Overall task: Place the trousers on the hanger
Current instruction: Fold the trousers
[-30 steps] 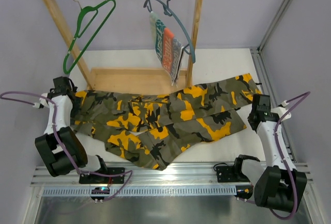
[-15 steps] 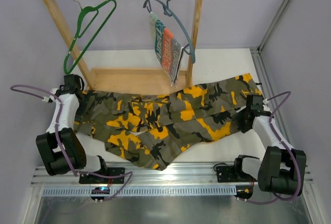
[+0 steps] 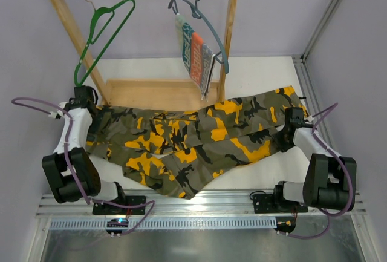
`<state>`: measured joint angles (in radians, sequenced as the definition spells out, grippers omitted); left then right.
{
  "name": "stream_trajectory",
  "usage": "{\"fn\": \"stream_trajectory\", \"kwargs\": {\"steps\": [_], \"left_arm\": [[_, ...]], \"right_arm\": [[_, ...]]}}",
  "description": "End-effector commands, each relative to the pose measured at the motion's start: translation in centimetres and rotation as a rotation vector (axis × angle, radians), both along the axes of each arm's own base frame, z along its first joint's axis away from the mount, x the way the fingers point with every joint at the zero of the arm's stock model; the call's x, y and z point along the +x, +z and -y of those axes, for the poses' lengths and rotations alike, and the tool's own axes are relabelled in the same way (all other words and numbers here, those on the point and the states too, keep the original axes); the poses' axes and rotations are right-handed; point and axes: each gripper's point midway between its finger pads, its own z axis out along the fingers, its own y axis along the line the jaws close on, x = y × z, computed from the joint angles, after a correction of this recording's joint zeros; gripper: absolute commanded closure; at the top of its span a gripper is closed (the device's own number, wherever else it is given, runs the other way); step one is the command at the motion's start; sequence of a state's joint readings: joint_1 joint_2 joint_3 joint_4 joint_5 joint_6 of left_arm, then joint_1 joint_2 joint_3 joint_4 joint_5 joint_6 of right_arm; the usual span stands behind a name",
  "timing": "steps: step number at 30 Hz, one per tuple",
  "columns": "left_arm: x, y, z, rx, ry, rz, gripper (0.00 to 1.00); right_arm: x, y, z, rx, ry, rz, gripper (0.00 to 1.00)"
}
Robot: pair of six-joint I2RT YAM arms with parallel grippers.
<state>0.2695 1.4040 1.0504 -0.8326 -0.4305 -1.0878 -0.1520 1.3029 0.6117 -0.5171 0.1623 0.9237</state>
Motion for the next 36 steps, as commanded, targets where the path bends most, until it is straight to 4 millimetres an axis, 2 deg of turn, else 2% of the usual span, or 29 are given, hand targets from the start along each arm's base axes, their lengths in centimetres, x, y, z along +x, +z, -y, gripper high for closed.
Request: {"fn": "stream_trajectory", "kwargs": {"steps": [1, 3, 7, 12, 16, 22, 31, 34, 36], "left_arm": [[0.5, 1.5, -1.1, 0.047, 0.011, 0.011, 0.15], [0.3, 1.7, -1.4, 0.052, 0.019, 0.008, 0.15], [0.2, 1.7, -1.8, 0.049, 0.036, 0.011, 0.15], [0.3, 1.6, -2.0, 0.045, 0.022, -0.011, 0.15], [0.4, 1.7, -2.0, 0.04, 0.017, -0.001, 0.14], [0.5, 1.8, -1.9, 0.033, 0.016, -0.001, 0.15], [0.2, 1.9, -1.8, 0.033, 0.021, 0.009, 0.15], [0.1, 1.8, -1.8, 0.033, 0.024, 0.007, 0.15], [0.3, 1.7, -1.8, 0.031, 0.024, 0.012, 0.15]], "right_arm": [[-3.2, -2.2, 2.2, -0.117, -0.074, -0.147, 0.62], [-4.0, -1.9, 2.7, -0.146, -0.087, -0.185, 0.67], [-4.6, -1.6, 3.0, -0.159, -0.106, -0.206, 0.69], [-3.0, 0.5, 3.1, -0.165, -0.053, -0.151, 0.56], [-2.9, 1.2, 3.0, -0.155, -0.03, -0.174, 0.54], [-3.9, 0.3, 3.4, -0.159, -0.032, -0.204, 0.49], [-3.2, -1.8, 3.1, -0.14, -0.055, -0.144, 0.49], [-3.3, -2.2, 3.1, -0.141, -0.072, -0.142, 0.54], [-3.4, -2.2, 3.3, -0.147, -0.084, -0.151, 0.7]]}}
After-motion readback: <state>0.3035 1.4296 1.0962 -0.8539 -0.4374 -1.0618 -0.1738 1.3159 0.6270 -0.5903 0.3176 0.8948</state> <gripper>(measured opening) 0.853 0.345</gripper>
